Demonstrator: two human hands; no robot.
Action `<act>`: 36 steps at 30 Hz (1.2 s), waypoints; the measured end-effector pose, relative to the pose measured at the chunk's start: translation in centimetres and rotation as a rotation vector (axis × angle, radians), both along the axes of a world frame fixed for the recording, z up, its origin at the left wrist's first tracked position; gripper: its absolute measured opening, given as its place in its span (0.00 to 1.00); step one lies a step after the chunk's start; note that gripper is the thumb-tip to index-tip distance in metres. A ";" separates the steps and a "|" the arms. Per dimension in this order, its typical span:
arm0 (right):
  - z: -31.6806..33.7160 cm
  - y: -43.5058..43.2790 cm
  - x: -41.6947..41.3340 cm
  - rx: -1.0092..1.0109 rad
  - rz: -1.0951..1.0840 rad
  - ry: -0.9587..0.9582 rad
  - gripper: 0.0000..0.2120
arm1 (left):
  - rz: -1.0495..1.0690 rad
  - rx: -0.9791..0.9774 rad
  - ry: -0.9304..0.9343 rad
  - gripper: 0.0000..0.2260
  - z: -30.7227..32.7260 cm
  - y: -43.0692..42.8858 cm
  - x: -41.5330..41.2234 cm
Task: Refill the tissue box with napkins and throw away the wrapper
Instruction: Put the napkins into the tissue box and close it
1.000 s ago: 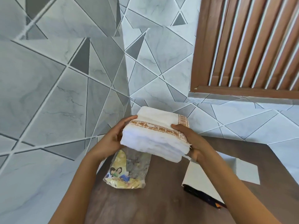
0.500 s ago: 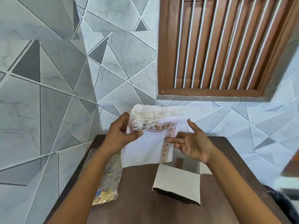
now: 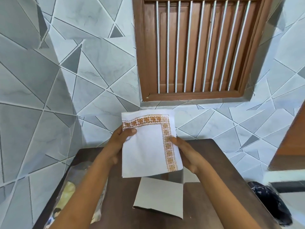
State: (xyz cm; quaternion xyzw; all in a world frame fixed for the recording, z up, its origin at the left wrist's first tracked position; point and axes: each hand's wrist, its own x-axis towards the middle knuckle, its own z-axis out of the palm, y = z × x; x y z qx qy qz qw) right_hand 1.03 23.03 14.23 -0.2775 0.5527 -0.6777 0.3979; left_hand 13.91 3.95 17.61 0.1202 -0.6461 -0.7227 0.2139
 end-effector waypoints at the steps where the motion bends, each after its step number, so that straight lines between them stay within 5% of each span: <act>1: 0.0 0.1 -0.1 -0.009 0.007 -0.016 0.39 | 0.011 -0.007 -0.015 0.25 -0.2 0.0 -0.2; 12: -1.3 -0.9 0.0 -0.153 -0.280 -0.138 0.19 | 0.047 -0.133 -0.122 0.15 -1.3 0.4 -1.4; 16: -1.2 -0.7 -0.6 -0.175 -0.311 -0.060 0.16 | -0.173 -0.269 -0.153 0.37 -1.6 -0.2 -1.1; 22: -2.6 0.3 -1.4 -0.133 -0.247 -0.003 0.24 | -0.251 -0.245 -0.194 0.23 -2.8 -0.2 -1.2; 26: -2.7 0.7 -1.9 0.105 -0.238 0.406 0.37 | -0.153 -0.279 -0.165 0.18 -3.9 0.2 -2.0; 36: -4.6 1.0 -2.6 0.171 -0.442 0.582 0.40 | -0.118 -0.394 -0.184 0.26 -6.7 0.9 -3.4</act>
